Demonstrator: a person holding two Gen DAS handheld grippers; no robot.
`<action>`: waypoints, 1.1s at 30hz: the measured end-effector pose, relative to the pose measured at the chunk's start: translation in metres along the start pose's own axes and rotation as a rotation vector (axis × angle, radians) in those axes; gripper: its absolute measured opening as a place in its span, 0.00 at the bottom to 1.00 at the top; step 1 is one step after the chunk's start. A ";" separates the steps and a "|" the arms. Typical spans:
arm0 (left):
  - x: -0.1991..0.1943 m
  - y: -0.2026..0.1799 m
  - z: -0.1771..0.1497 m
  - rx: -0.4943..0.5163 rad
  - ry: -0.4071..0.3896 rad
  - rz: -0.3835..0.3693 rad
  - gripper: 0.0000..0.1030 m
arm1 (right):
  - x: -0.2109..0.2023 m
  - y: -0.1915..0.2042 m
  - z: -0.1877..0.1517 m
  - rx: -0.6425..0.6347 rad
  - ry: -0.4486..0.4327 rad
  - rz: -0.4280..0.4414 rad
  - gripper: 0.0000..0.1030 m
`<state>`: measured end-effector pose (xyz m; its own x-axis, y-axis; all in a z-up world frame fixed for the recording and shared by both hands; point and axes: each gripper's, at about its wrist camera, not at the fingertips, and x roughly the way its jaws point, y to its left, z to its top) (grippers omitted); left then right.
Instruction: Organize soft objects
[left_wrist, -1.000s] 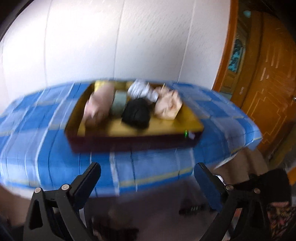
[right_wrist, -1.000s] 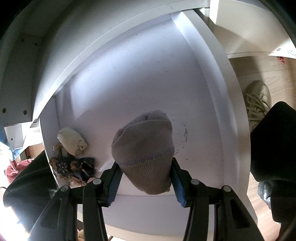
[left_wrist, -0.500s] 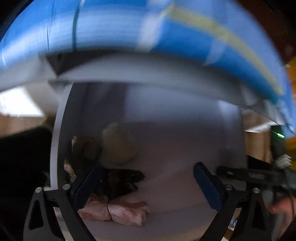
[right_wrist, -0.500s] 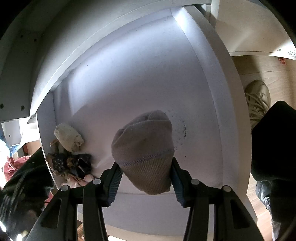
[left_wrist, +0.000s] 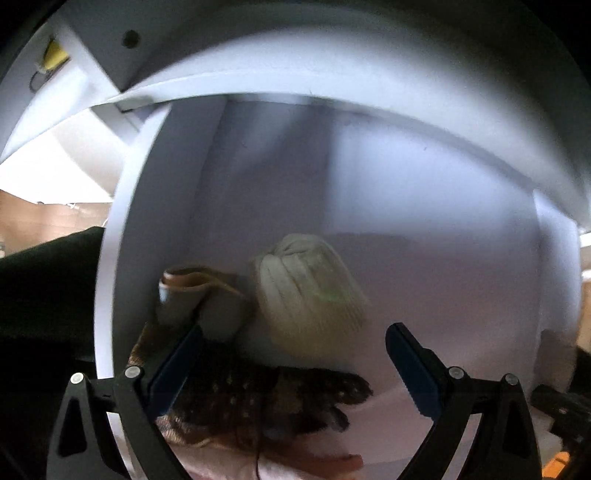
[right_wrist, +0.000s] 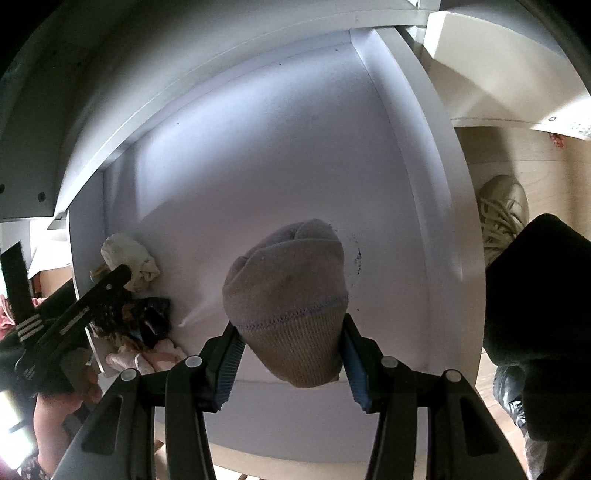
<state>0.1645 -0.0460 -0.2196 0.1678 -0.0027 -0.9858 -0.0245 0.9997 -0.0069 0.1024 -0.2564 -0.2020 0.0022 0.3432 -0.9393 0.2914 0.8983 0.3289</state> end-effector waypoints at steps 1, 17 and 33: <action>0.005 -0.002 0.000 0.012 0.007 0.014 0.97 | 0.000 0.000 0.000 0.001 0.001 0.004 0.49; 0.040 -0.009 -0.002 0.085 0.051 0.049 1.00 | 0.002 0.001 -0.002 -0.007 0.013 0.006 0.49; -0.005 -0.009 -0.029 0.095 -0.010 -0.179 0.99 | -0.002 -0.006 -0.003 0.028 0.001 0.015 0.49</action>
<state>0.1355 -0.0558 -0.2193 0.1712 -0.1806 -0.9685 0.0999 0.9812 -0.1653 0.0982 -0.2620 -0.2017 0.0062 0.3569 -0.9341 0.3181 0.8849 0.3403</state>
